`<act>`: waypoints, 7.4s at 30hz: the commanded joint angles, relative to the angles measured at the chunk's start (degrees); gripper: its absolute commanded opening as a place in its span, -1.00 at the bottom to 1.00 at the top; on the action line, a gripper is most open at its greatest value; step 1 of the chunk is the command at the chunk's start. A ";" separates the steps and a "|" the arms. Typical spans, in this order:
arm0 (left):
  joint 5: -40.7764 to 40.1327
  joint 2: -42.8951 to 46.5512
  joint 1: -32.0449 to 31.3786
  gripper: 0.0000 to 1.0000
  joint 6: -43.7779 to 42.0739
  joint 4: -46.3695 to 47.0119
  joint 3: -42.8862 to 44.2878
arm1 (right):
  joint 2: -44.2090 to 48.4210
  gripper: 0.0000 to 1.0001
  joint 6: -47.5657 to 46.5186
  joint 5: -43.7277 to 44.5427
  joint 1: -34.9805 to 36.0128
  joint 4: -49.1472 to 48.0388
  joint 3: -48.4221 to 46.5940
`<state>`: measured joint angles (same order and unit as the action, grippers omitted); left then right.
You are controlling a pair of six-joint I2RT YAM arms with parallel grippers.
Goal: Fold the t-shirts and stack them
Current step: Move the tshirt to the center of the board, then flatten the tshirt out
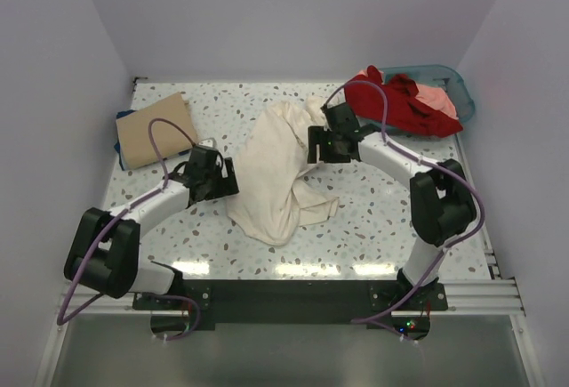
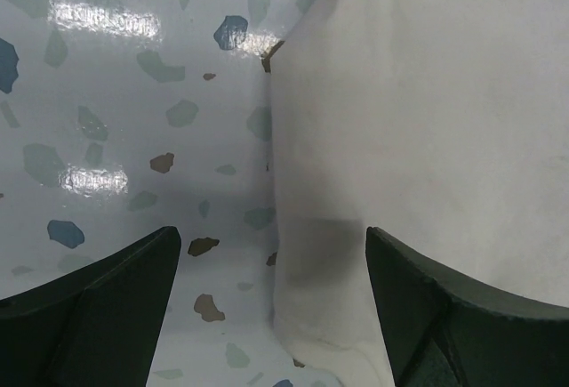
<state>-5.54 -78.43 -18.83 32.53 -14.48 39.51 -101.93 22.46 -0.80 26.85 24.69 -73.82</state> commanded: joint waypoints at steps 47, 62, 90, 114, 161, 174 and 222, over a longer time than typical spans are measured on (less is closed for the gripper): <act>-26.51 8.11 2.30 -1.00 -9.94 4.20 21.84 | 22.28 -1.00 -1.01 12.91 -5.85 10.99 -12.84; -34.37 33.08 2.31 -1.00 -26.64 15.80 22.62 | 47.52 -1.00 5.66 30.58 -5.67 21.54 -13.09; 1.15 -30.49 2.13 0.75 -19.88 7.88 61.18 | 20.27 0.41 2.42 19.09 -21.32 3.26 -0.10; 4.57 -13.23 11.10 0.14 -11.70 4.99 12.00 | 28.45 0.39 11.55 8.35 -21.40 8.44 21.70; 9.06 -13.33 11.36 -1.00 -8.36 3.67 12.26 | 23.01 -0.19 22.19 8.18 -28.52 10.39 36.56; 12.31 -9.99 11.97 -1.00 -5.64 6.57 13.66 | 24.92 -1.00 21.22 6.69 -28.52 13.98 29.98; 16.17 -9.43 18.83 -1.00 1.66 5.61 74.92 | 17.93 -1.00 11.64 4.85 -28.43 3.27 -39.20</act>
<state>6.90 -81.58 -0.71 32.01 -10.13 112.53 -78.19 33.19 5.32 -1.41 32.45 -113.99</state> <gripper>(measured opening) 0.019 0.014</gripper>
